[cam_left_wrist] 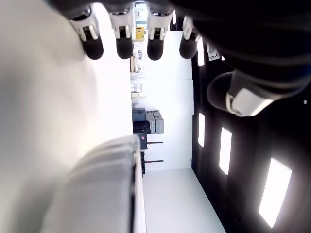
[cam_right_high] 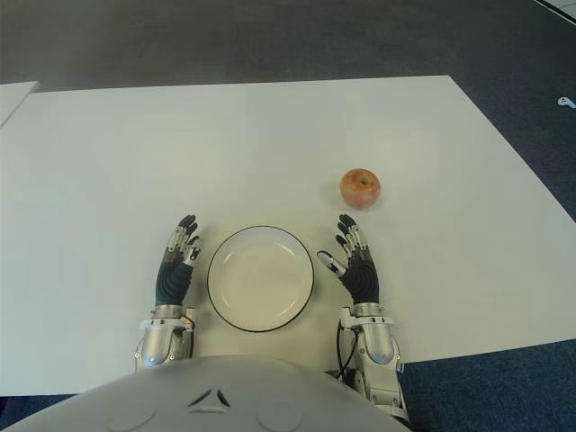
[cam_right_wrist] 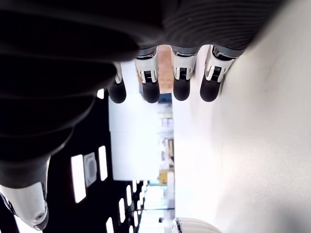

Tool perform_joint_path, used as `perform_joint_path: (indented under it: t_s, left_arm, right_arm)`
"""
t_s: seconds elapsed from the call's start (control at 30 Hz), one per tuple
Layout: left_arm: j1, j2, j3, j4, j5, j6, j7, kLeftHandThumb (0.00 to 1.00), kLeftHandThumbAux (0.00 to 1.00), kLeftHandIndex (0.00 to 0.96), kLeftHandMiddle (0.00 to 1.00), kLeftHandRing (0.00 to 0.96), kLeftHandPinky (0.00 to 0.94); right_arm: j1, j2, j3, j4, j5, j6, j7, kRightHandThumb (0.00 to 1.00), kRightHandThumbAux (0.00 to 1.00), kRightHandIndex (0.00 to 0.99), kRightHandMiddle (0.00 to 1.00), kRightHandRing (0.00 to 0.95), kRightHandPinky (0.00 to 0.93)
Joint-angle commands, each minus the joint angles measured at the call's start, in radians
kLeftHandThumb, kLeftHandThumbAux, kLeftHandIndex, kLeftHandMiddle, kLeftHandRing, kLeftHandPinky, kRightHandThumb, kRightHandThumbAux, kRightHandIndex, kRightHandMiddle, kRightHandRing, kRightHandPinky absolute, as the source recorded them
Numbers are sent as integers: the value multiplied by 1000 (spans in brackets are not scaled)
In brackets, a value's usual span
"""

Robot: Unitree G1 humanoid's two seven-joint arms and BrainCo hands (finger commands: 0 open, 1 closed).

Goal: Put the apples into the plate.

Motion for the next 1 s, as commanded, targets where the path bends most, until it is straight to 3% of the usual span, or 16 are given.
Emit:
perform_joint_path:
  t_s: [0.03, 0.53, 0.77, 1.0]
  left_arm:
    - [28, 1, -4, 37, -16, 45, -18, 65, 422, 0, 0, 0, 0]
    - [22, -10, 2, 56, -2, 15, 4, 74, 416, 0, 0, 0, 0]
    - [13, -15, 5, 81, 5, -34, 15, 77, 400, 0, 0, 0, 0]
    - [1, -26, 9, 98, 18, -66, 39, 75, 388, 0, 0, 0, 0]
  right_arm:
    - [7, -2, 0, 5, 17, 37, 9, 69, 625, 0, 0, 0, 0]
    - [3, -3, -7, 16, 21, 24, 16, 85, 621, 0, 0, 0, 0]
    - [-2, -1, -6, 19, 12, 14, 8, 75, 626, 0, 0, 0, 0]
    - [-6, -6, -5, -43, 17, 43, 7, 73, 626, 0, 3, 0, 0]
